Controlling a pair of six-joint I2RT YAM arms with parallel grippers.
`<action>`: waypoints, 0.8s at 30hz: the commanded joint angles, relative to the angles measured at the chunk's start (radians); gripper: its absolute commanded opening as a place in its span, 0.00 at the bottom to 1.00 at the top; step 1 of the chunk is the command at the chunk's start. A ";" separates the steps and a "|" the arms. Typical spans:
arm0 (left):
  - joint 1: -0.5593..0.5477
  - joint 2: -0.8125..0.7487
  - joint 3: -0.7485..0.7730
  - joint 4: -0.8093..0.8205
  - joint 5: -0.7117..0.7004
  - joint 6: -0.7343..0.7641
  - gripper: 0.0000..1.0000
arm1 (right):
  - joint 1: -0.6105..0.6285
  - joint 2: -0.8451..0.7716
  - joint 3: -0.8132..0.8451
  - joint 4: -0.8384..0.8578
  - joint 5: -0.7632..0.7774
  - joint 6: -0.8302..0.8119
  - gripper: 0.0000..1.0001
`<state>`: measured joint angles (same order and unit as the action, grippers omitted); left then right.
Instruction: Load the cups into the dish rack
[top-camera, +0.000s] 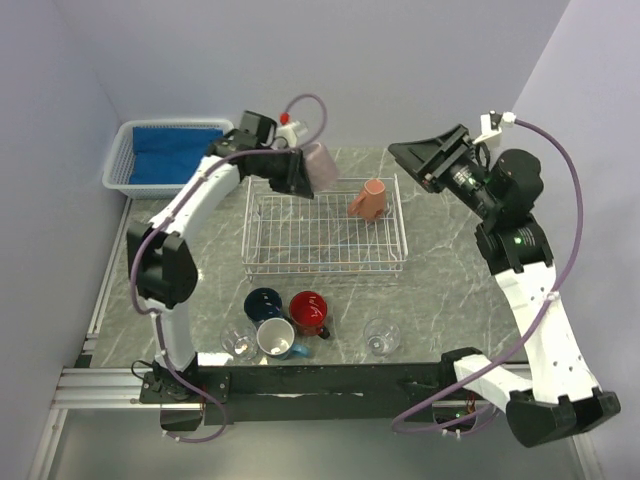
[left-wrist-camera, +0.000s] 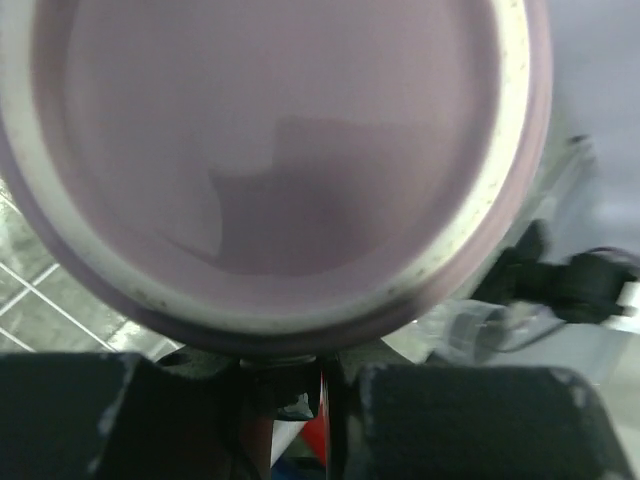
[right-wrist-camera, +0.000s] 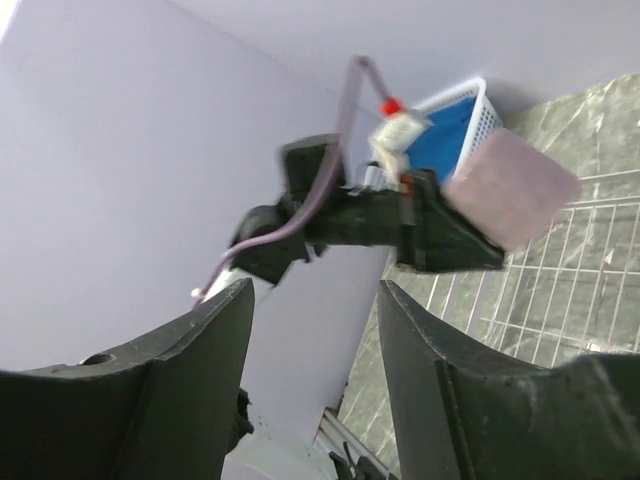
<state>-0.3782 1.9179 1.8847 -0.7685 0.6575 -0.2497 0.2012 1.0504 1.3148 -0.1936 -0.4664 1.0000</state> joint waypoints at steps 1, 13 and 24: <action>-0.043 0.026 0.031 0.043 -0.148 0.158 0.01 | -0.032 -0.047 -0.078 -0.038 -0.031 -0.012 0.59; -0.117 0.124 -0.036 0.161 -0.302 0.239 0.01 | -0.088 -0.116 -0.146 -0.052 -0.069 -0.014 0.50; -0.154 0.234 0.033 0.158 -0.349 0.293 0.01 | -0.094 -0.112 -0.132 -0.070 -0.081 -0.017 0.47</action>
<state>-0.5186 2.1635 1.8458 -0.6811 0.3130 0.0090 0.1188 0.9546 1.1572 -0.2749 -0.5236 0.9997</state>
